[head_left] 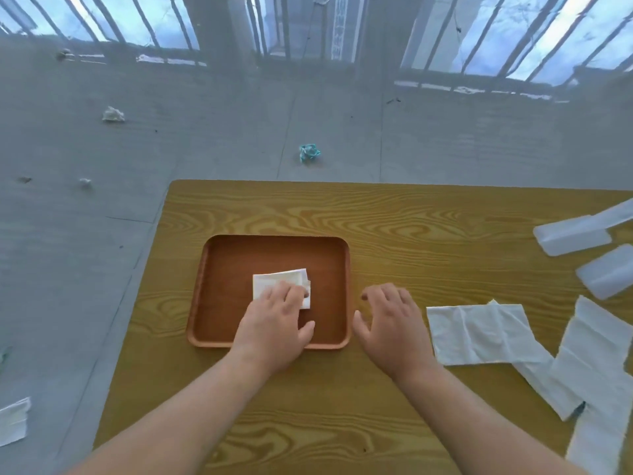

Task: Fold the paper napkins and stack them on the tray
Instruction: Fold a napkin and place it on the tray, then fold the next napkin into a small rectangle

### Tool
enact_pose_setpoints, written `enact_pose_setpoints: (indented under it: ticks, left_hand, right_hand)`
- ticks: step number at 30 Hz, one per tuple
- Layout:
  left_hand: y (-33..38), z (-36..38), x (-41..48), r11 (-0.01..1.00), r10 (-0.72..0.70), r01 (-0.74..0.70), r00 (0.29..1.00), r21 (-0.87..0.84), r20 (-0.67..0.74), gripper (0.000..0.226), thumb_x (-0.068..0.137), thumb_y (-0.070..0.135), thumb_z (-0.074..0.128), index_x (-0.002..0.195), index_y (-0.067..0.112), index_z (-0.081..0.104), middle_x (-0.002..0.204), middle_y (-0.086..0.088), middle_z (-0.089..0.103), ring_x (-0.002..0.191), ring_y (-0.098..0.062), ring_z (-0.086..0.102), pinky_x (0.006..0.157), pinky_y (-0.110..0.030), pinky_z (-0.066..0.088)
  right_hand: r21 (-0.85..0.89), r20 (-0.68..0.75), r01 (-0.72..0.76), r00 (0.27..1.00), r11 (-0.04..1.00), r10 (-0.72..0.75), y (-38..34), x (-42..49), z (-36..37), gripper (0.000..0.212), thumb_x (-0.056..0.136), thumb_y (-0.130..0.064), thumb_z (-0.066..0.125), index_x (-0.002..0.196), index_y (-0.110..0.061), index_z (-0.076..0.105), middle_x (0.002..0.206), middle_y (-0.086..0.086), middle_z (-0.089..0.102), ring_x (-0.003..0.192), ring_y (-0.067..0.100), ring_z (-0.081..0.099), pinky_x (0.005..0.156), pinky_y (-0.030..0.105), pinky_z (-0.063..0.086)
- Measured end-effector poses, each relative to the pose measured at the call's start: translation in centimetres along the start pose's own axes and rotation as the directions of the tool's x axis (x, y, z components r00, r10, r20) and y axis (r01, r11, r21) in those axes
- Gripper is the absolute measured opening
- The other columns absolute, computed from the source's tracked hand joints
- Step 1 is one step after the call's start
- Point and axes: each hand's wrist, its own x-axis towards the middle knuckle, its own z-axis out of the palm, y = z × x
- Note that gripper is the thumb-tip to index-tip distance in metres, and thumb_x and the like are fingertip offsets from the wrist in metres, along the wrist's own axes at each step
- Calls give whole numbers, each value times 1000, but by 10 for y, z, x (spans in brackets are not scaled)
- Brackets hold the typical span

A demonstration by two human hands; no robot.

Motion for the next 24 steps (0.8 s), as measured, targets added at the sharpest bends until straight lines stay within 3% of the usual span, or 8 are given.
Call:
enact_pose_setpoints:
  ticks: [4, 6, 10, 15, 18, 21, 24]
  left_hand:
    - [77, 29, 8, 925, 337, -363, 920, 111, 199, 69, 97, 59, 43, 156, 23, 35, 166, -5, 31, 148, -25, 30, 123, -43, 26]
    - [110, 44, 11, 880, 441, -470, 864, 73, 245, 70, 98, 55, 42, 159, 24, 30, 171, -4, 22, 154, -24, 20, 127, -46, 17]
    - [162, 68, 14, 798, 564, -601, 767, 34, 307, 68, 100, 45, 45, 161, 22, 26, 173, -1, 13, 158, -20, 8, 128, -43, 4]
    - [179, 79, 18, 797, 552, -602, 758, 51, 347, 68, 104, 50, 37, 163, 20, 20, 173, 1, 14, 158, -15, 8, 128, -41, 1]
    - [169, 75, 23, 812, 509, -575, 783, 104, 358, 69, 102, 58, 35, 161, 22, 28, 171, 3, 24, 157, -16, 14, 127, -45, 2]
    - [153, 66, 27, 815, 477, -548, 818, 186, 321, 69, 99, 63, 27, 152, 25, 45, 161, 5, 44, 151, -17, 32, 127, -48, 14]
    - [141, 56, 30, 835, 419, -475, 876, 276, 241, 67, 96, 64, 20, 131, 25, 62, 131, 5, 67, 127, -19, 58, 117, -45, 34]
  right_hand:
    - [-69, 27, -239, 970, 968, 242, 81, -52, -19, 53, 93, -36, 60, 141, -15, 50, 145, 8, 51, 139, 28, 39, 118, 45, 32]
    - [-67, 32, -334, 941, 940, 336, 109, -71, -23, 58, 95, -36, 54, 148, -16, 41, 153, 9, 44, 145, 27, 31, 121, 43, 23]
    - [-47, 20, -357, 933, 933, 359, 135, -89, -27, 54, 96, -29, 55, 145, -12, 41, 151, 10, 46, 142, 27, 36, 119, 39, 27]
    - [33, 4, -318, 948, 947, 318, 124, -87, -22, 49, 98, -21, 53, 144, -11, 44, 151, 9, 46, 145, 23, 33, 122, 33, 16]
    - [63, 45, -268, 963, 961, 265, 116, -87, -21, 51, 98, -22, 49, 147, -14, 41, 153, 8, 45, 145, 22, 33, 121, 35, 24]
    - [52, 39, -199, 980, 979, 197, 116, -87, -25, 51, 94, -20, 50, 145, -15, 45, 149, 6, 51, 140, 23, 40, 116, 39, 35]
    - [31, 16, -169, 986, 985, 168, 129, -87, -28, 51, 93, -18, 52, 144, -15, 46, 145, 7, 54, 137, 24, 43, 117, 37, 34]
